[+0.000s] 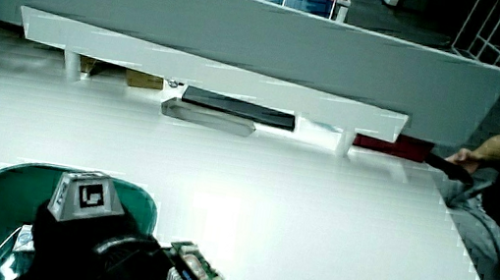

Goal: Place milk into plate

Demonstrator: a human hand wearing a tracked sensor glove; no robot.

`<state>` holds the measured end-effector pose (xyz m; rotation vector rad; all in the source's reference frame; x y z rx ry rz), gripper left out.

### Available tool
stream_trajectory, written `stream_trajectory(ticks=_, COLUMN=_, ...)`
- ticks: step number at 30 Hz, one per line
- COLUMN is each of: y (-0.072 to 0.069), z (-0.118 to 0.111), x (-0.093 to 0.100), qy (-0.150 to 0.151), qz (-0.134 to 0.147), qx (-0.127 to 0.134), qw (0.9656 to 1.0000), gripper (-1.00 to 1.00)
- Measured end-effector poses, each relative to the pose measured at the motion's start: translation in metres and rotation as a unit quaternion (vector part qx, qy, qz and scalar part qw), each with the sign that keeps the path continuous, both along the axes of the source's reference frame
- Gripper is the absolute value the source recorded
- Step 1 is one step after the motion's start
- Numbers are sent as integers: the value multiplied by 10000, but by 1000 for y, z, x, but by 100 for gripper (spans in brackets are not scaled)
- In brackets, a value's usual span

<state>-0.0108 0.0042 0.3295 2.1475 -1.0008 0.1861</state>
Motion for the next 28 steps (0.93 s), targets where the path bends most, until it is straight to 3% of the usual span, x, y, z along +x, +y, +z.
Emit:
stream_trajectory(ticks=3, y=12, z=-5, x=7, qy=61, qz=-161, qx=106, qw=9998, gripper=-100)
stream_trajectory(ticks=5, y=20, z=3, x=16, qy=336, qz=-229, qx=-177, qw=9990, gripper=-100)
stream_trajectory(ticks=6, y=21, z=-2, x=21, qy=360, qz=-129, qx=188, qw=9991, gripper=-100)
stream_trajectory(ticks=7, y=23, z=-6, x=25, qy=302, qz=-471, qx=-301, qw=9980, gripper=-100)
stream_trajectory(ticks=9, y=24, z=-11, x=36, qy=350, qz=-260, qx=-69, qw=9990, gripper=-100)
stream_trajectory(ticks=10, y=27, z=-2, x=43, qy=704, qz=-215, qx=-112, qw=9972, gripper=-100)
stream_trajectory(ticks=11, y=28, z=-8, x=48, qy=587, qz=-229, qx=28, qw=9980, gripper=-100)
stream_trajectory(ticks=14, y=31, z=-5, x=67, qy=606, qz=-278, qx=-404, qw=9970, gripper=-100)
stream_trajectory(ticks=16, y=32, z=-10, x=75, qy=508, qz=-26, qx=-1085, qw=9928, gripper=-100)
stream_trajectory(ticks=19, y=31, z=-34, x=83, qy=463, qz=-187, qx=-645, qw=9967, gripper=-100)
stream_trajectory(ticks=20, y=34, z=-27, x=90, qy=416, qz=-123, qx=-202, qw=9989, gripper=-100)
stream_trajectory(ticks=23, y=34, z=-43, x=90, qy=397, qz=-115, qx=-154, qw=9990, gripper=-100)
stream_trajectory(ticks=28, y=38, z=-41, x=93, qy=499, qz=-107, qx=-158, qw=9986, gripper=-100)
